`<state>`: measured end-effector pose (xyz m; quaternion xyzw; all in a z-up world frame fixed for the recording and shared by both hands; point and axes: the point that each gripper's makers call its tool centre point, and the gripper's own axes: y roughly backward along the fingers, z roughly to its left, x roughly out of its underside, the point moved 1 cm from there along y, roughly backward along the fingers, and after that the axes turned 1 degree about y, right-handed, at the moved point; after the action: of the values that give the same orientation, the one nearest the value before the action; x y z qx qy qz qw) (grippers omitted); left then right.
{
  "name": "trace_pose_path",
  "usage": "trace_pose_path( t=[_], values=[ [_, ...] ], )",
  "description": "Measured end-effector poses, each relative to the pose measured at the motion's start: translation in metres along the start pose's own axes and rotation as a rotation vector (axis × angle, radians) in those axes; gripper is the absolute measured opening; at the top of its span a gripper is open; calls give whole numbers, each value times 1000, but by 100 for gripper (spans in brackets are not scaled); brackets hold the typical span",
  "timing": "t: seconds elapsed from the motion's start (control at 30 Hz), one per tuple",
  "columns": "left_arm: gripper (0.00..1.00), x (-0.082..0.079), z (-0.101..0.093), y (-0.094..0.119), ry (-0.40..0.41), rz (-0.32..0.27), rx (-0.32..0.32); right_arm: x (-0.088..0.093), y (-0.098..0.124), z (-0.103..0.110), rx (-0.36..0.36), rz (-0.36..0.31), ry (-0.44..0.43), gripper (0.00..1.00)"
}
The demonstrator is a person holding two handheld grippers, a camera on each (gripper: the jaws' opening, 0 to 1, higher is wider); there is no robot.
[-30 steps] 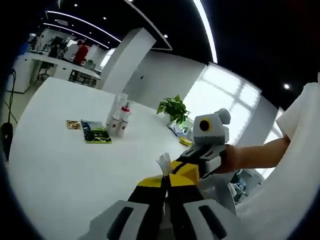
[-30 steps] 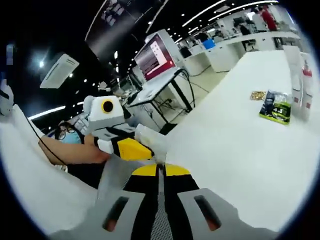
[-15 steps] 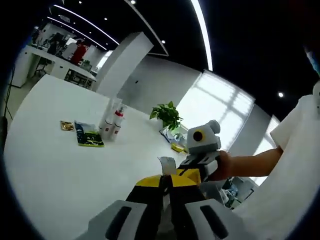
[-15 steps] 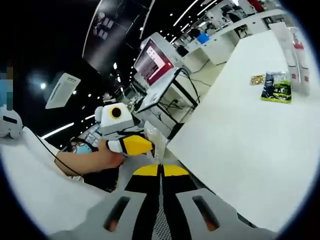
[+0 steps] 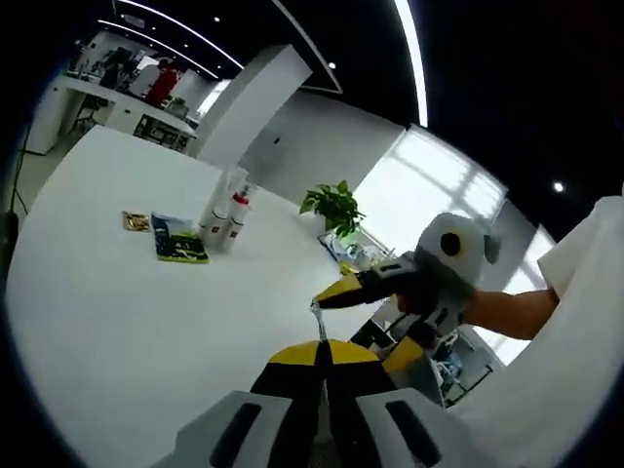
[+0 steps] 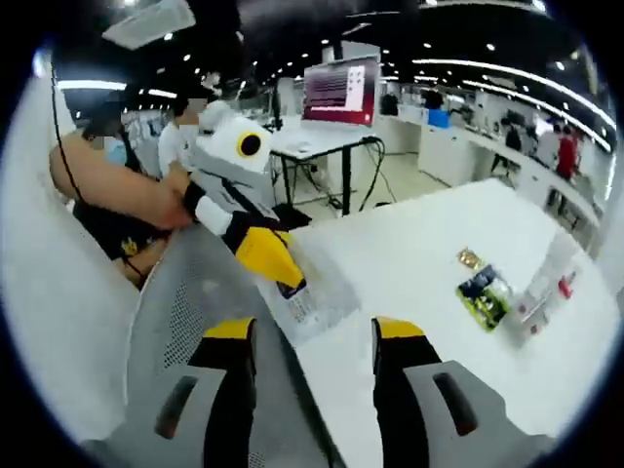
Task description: Arrange the skincare products in the storage area until every visible bottle or jar stands upright without overlapping.
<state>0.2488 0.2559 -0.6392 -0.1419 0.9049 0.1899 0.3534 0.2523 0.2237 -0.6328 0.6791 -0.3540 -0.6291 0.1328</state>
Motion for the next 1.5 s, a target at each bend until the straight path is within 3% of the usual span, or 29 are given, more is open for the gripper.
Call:
trace_pose_path(
  t=[0.2, 0.33, 0.53, 0.77, 1.03, 1.5],
  values=[
    [1, -3, -1, 2, 62, -14, 16, -14, -15, 10, 41, 67, 315, 57],
    [1, 0, -2, 0, 94, 6, 17, -13, -23, 18, 16, 104, 430, 52],
    [1, 2, 0, -1, 112, 14, 11, -9, -24, 14, 19, 134, 475, 40],
    [1, -2, 9, -3, 143, -2, -29, -7, -23, 8, 34, 136, 475, 37],
    [1, 1, 9, -4, 159, 13, -25, -8, -29, 10, 17, 118, 510, 39],
    [1, -2, 20, -4, 142, -8, -89, -4, -38, 2, -20, 113, 508, 37]
  ],
)
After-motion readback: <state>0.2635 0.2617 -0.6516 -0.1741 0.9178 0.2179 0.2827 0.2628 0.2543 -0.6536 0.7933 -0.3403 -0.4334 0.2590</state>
